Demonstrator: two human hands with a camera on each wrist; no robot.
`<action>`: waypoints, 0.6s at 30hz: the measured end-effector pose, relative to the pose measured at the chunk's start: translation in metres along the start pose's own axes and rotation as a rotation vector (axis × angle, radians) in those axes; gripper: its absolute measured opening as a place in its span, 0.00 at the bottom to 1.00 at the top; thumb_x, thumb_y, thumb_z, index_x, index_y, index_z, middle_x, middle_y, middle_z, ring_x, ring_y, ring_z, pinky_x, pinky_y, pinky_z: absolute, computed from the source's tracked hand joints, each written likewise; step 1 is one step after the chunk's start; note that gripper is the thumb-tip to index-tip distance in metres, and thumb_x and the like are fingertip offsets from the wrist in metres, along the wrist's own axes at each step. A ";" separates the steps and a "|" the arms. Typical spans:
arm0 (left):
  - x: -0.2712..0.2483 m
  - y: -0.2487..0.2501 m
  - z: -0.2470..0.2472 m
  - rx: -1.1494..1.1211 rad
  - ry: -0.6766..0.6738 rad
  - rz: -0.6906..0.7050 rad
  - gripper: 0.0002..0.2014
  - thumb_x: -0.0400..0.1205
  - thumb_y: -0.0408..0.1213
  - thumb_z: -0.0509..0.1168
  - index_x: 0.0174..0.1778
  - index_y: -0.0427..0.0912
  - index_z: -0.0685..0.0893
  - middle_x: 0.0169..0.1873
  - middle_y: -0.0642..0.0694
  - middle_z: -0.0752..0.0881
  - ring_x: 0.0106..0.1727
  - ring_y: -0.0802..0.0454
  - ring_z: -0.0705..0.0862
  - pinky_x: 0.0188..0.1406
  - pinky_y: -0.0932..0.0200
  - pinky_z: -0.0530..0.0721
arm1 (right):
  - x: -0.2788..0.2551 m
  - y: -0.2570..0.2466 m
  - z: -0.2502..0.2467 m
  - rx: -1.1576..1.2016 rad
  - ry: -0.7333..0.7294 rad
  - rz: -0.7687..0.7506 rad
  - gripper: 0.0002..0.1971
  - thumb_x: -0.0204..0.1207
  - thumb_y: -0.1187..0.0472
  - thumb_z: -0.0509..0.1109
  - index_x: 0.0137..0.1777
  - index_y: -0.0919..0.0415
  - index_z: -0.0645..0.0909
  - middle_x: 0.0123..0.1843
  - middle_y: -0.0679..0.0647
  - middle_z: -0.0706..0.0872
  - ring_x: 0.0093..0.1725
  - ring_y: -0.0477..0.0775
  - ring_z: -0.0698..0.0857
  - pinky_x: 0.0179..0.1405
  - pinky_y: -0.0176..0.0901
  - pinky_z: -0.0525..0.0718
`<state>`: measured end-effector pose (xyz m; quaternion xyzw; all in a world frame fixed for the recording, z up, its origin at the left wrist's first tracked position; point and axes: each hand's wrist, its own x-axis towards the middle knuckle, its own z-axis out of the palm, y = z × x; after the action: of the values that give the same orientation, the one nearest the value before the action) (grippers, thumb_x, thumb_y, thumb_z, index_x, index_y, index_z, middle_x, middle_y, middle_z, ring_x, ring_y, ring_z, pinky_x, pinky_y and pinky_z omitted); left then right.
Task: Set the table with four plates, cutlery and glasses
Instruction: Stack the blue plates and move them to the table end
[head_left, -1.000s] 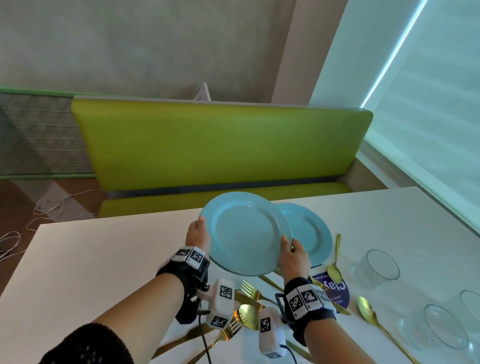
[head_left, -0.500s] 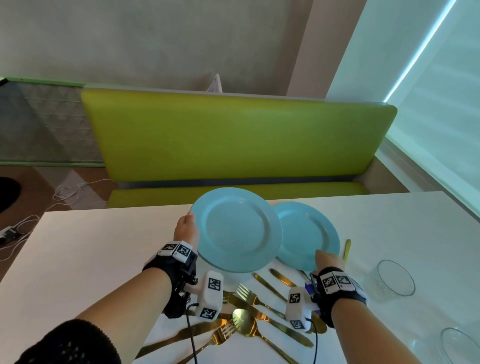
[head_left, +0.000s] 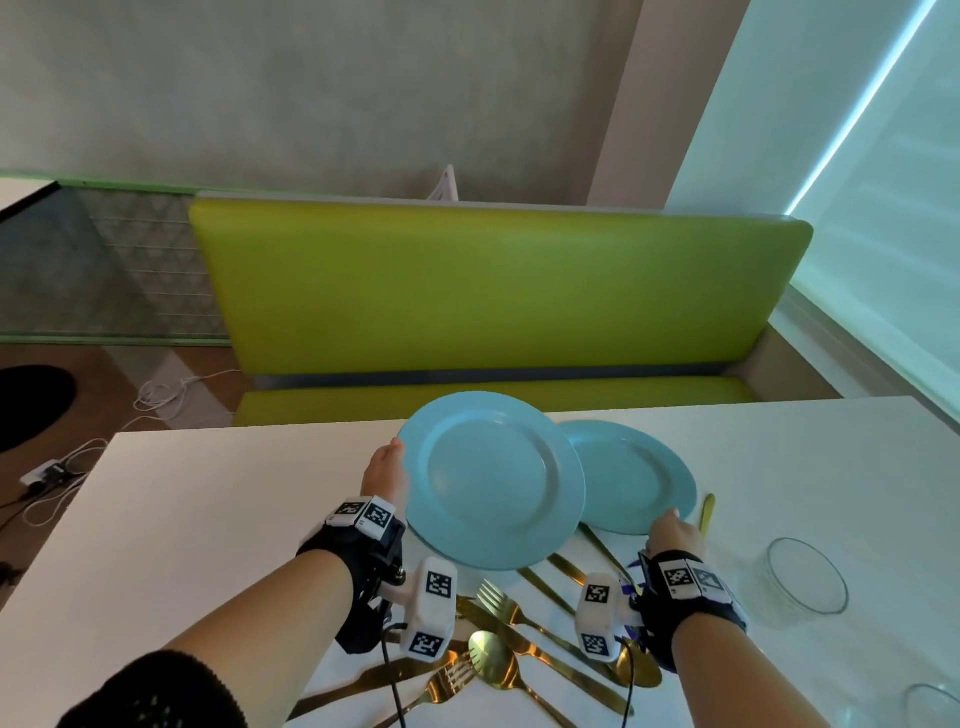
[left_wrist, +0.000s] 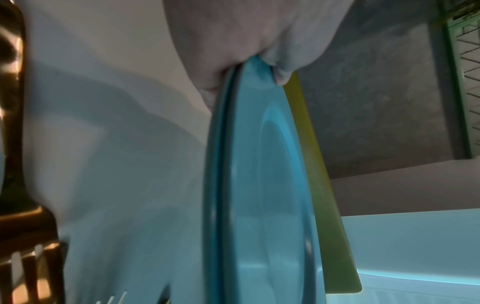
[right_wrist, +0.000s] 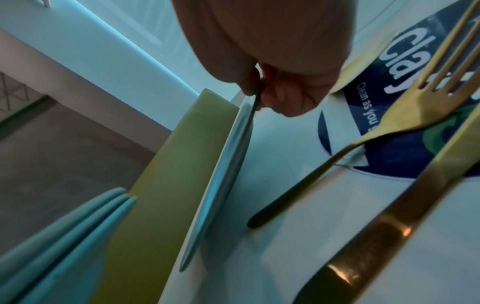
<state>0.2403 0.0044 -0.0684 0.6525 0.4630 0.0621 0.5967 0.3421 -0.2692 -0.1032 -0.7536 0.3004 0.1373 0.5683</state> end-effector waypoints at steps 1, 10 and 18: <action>-0.001 0.000 0.000 -0.013 -0.008 -0.003 0.23 0.89 0.43 0.45 0.74 0.32 0.70 0.75 0.35 0.72 0.74 0.39 0.72 0.70 0.54 0.68 | 0.002 -0.002 0.001 0.028 -0.001 -0.015 0.23 0.87 0.59 0.51 0.73 0.77 0.68 0.72 0.73 0.74 0.71 0.72 0.75 0.70 0.62 0.74; -0.011 0.004 -0.004 -0.110 -0.061 0.014 0.23 0.88 0.44 0.47 0.70 0.33 0.74 0.71 0.35 0.76 0.70 0.37 0.76 0.71 0.49 0.73 | -0.031 -0.023 0.008 0.120 0.046 -0.087 0.23 0.87 0.57 0.49 0.71 0.76 0.70 0.69 0.73 0.77 0.67 0.72 0.78 0.68 0.63 0.77; -0.015 -0.008 -0.036 -0.175 -0.073 0.015 0.23 0.87 0.46 0.49 0.68 0.33 0.76 0.69 0.33 0.78 0.69 0.36 0.77 0.73 0.43 0.73 | -0.082 -0.009 0.055 -0.003 -0.015 -0.235 0.25 0.85 0.54 0.49 0.66 0.75 0.75 0.68 0.70 0.78 0.67 0.69 0.77 0.70 0.64 0.74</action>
<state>0.2045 0.0196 -0.0583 0.6031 0.4287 0.0827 0.6676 0.2911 -0.1919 -0.0683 -0.7835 0.2058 0.0758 0.5813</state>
